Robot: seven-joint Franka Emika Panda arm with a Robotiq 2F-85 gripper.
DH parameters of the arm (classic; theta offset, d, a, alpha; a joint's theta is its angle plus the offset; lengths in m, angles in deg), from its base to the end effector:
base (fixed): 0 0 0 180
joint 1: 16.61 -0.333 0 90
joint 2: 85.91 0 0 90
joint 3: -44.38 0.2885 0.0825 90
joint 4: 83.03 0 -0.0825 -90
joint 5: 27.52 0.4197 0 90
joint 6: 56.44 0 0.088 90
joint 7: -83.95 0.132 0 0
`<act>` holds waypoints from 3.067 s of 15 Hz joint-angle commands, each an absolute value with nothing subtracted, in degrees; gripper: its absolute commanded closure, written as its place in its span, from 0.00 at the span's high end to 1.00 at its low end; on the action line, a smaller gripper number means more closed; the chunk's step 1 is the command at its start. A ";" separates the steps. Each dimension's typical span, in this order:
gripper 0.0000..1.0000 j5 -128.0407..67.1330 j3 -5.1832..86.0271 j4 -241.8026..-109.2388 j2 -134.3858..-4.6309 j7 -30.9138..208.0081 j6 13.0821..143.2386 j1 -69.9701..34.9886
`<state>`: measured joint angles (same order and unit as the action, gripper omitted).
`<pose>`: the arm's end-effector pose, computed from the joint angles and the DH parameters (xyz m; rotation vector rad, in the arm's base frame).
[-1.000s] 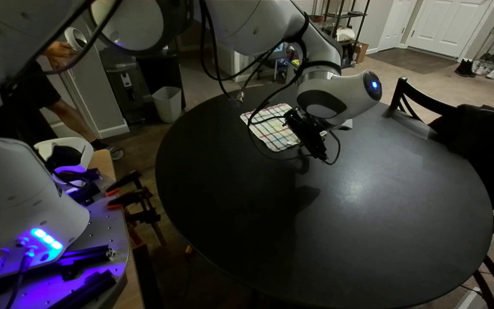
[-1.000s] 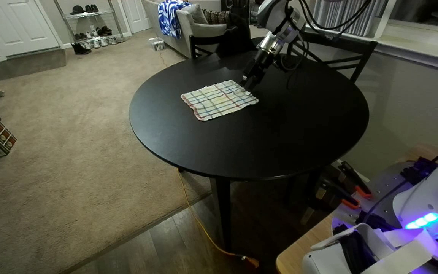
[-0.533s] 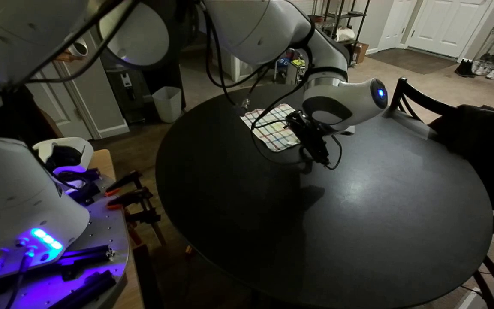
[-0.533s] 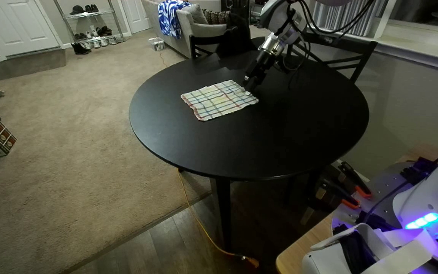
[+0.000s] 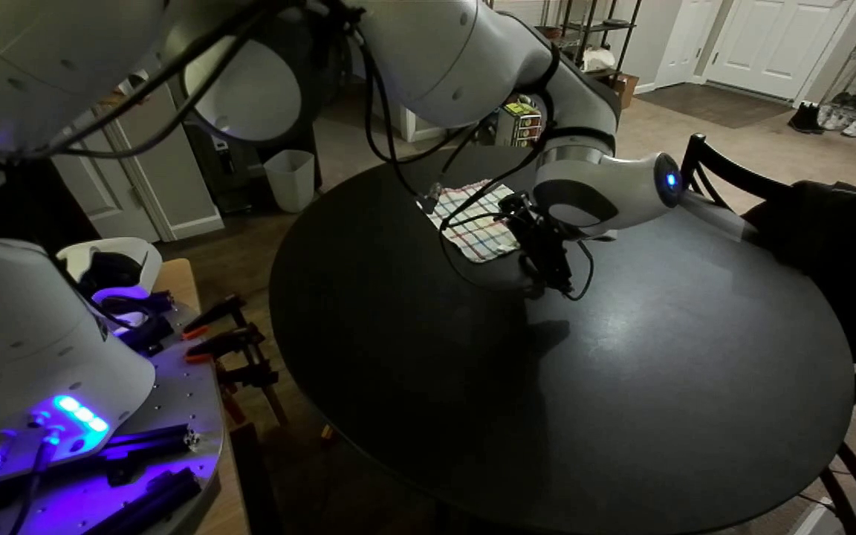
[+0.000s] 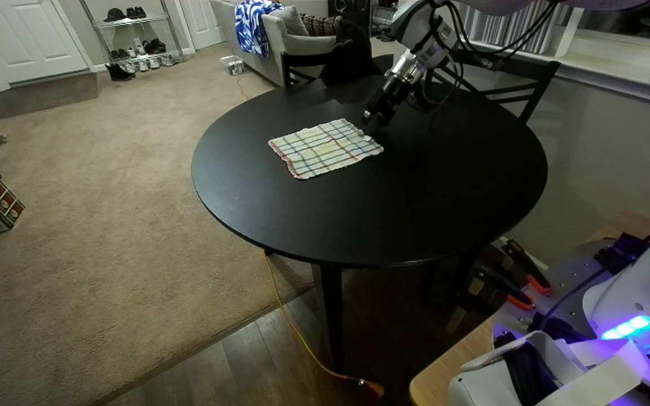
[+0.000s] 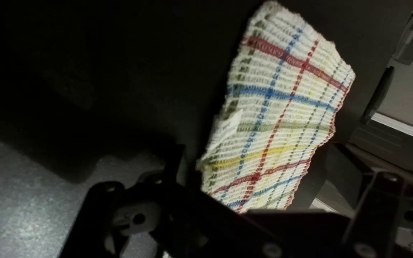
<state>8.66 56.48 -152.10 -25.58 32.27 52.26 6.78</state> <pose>0.7168 -0.1143 0.0831 -2.2972 -0.3554 -0.1378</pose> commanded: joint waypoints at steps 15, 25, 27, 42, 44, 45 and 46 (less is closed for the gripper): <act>1.00 9.79 57.43 -146.59 -20.72 31.06 47.95 5.69; 1.00 9.49 57.04 -145.20 -20.18 31.37 47.25 4.52; 1.00 9.35 56.76 -147.04 -22.26 30.78 49.09 4.39; 1.00 1.40 54.61 -156.71 -29.36 33.52 68.05 -0.45; 1.00 1.26 54.34 -156.95 -29.45 34.77 68.15 -0.36; 1.00 1.25 54.26 -157.04 -29.48 35.36 68.03 -0.28; 1.00 1.23 54.08 -157.09 -29.50 36.01 68.01 -0.23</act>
<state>2.91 54.45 -153.04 -27.08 33.24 66.38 -0.80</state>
